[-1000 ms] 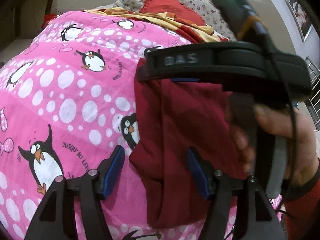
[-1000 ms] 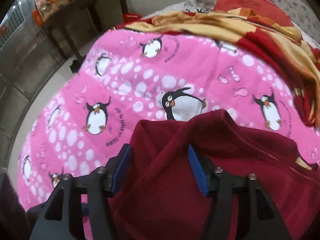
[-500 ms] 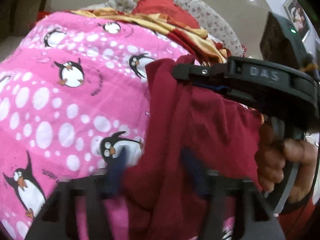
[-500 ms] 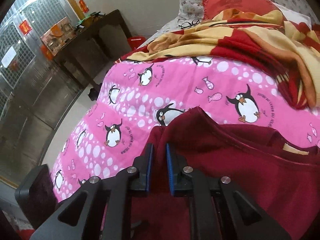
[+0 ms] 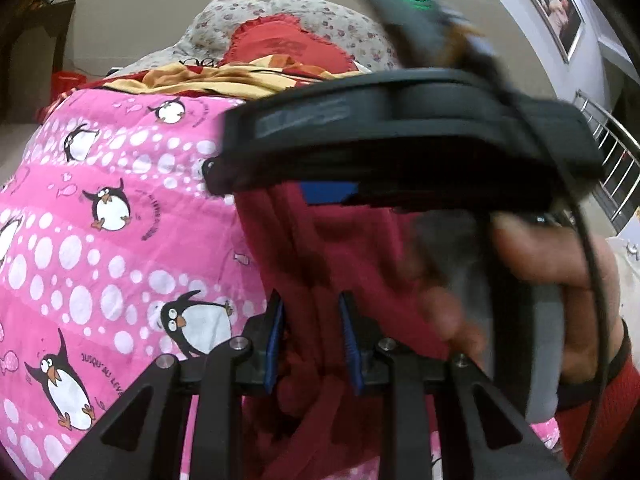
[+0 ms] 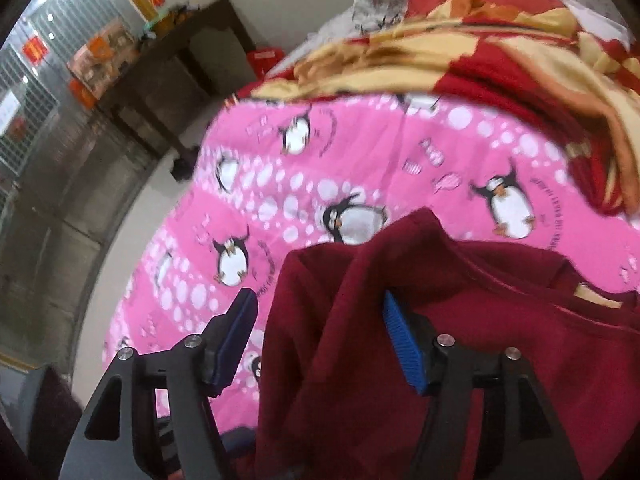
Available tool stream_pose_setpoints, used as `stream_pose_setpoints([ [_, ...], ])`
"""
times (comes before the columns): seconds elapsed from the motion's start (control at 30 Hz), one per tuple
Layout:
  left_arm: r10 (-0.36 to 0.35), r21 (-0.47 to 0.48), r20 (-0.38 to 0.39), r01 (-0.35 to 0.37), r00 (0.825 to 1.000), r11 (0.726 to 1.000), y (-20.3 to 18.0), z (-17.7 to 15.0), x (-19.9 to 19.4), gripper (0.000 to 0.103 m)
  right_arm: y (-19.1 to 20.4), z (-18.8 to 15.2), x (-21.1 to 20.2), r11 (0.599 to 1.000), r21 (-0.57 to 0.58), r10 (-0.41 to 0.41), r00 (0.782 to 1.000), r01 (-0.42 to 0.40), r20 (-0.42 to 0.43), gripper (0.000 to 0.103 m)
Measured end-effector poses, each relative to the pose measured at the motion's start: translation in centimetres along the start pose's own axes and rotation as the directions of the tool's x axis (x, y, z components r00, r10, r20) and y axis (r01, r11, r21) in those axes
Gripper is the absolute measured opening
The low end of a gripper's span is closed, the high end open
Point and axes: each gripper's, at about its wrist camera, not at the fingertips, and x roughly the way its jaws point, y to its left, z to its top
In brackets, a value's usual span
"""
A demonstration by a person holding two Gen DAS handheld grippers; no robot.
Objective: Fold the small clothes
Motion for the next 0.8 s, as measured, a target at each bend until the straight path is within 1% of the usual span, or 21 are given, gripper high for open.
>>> stream_pose_setpoints([
  [0.03,0.015,0.004,-0.003,-0.015,1.000,1.000,-0.2,0.0,0.2,0.028,0.2,0.0,0.6,1.000,-0.010,-0.010,1.000,0.010,-0.018,0.071],
  [0.07,0.024,0.004,-0.007,-0.024,1.000,1.000,-0.2,0.0,0.2,0.028,0.5,0.0,1.1,0.999,-0.040,-0.036,0.999,0.034,-0.028,0.068],
  [0.1,0.034,0.003,-0.014,-0.034,0.999,0.999,-0.2,0.0,0.3,0.028,0.6,0.0,1.3,0.996,-0.061,-0.060,0.998,0.059,-0.022,0.063],
  [0.13,0.041,0.003,-0.017,-0.041,0.999,0.999,-0.2,0.1,0.4,0.028,0.4,-0.2,1.2,0.995,-0.066,-0.080,0.997,0.079,-0.005,0.049],
  [0.17,0.050,0.004,-0.024,-0.049,0.998,0.999,-0.2,0.1,0.5,0.028,0.0,-0.3,0.7,0.996,-0.052,-0.073,0.997,0.073,0.017,0.036],
  [0.2,0.057,0.005,-0.029,-0.057,0.998,0.998,-0.3,0.0,0.4,0.029,-0.5,-0.5,0.3,0.998,-0.037,-0.058,0.998,0.060,0.035,0.032],
  [0.23,0.061,0.005,-0.034,-0.061,0.998,0.998,-0.3,0.0,0.4,0.032,-1.1,-0.6,-0.2,0.999,-0.021,-0.049,0.998,0.050,0.049,0.030],
  [0.27,0.066,0.005,-0.039,-0.066,0.997,0.998,-0.3,0.1,0.6,0.041,-1.7,-0.8,-0.6,0.999,-0.007,-0.036,0.998,0.036,0.059,0.028],
  [0.3,0.077,0.004,-0.048,-0.077,0.996,0.997,-0.3,0.2,0.6,0.047,-2.1,-0.9,-1.0,1.000,0.005,-0.020,0.998,0.019,0.067,0.028],
  [0.33,0.083,0.001,-0.053,-0.083,0.995,0.997,-0.3,0.1,0.6,0.058,-2.5,-1.1,-1.4,1.000,0.014,-0.011,0.997,0.010,0.076,0.027],
  [0.37,0.083,-0.005,-0.058,-0.084,0.995,0.996,-0.2,0.0,0.5,0.062,-2.7,-1.1,-1.8,1.000,0.016,-0.010,0.997,0.009,0.081,0.027],
  [0.43,0.088,-0.001,-0.064,-0.089,0.994,0.996,-0.4,-0.3,0.4,0.063,-2.9,-1.4,-2.2,1.000,0.011,-0.016,0.996,0.015,0.091,0.027],
  [0.5,0.116,0.022,-0.071,-0.115,0.991,0.993,-0.7,-0.6,0.3,0.066,-2.9,-1.5,-2.5,1.000,0.011,-0.014,0.995,0.013,0.095,0.027],
  [0.57,0.127,0.029,-0.080,-0.125,0.989,0.992,-0.9,-1.3,0.1,0.069,-2.9,-1.6,-2.6,1.000,0.013,-0.014,0.995,0.013,0.101,0.027],
  [0.8,0.158,0.027,-0.107,-0.156,0.982,0.987,-0.6,-2.2,0.8,0.069,-3.5,-1.9,-3.4,1.000,0.030,-0.005,0.994,0.002,0.109,0.027],
])
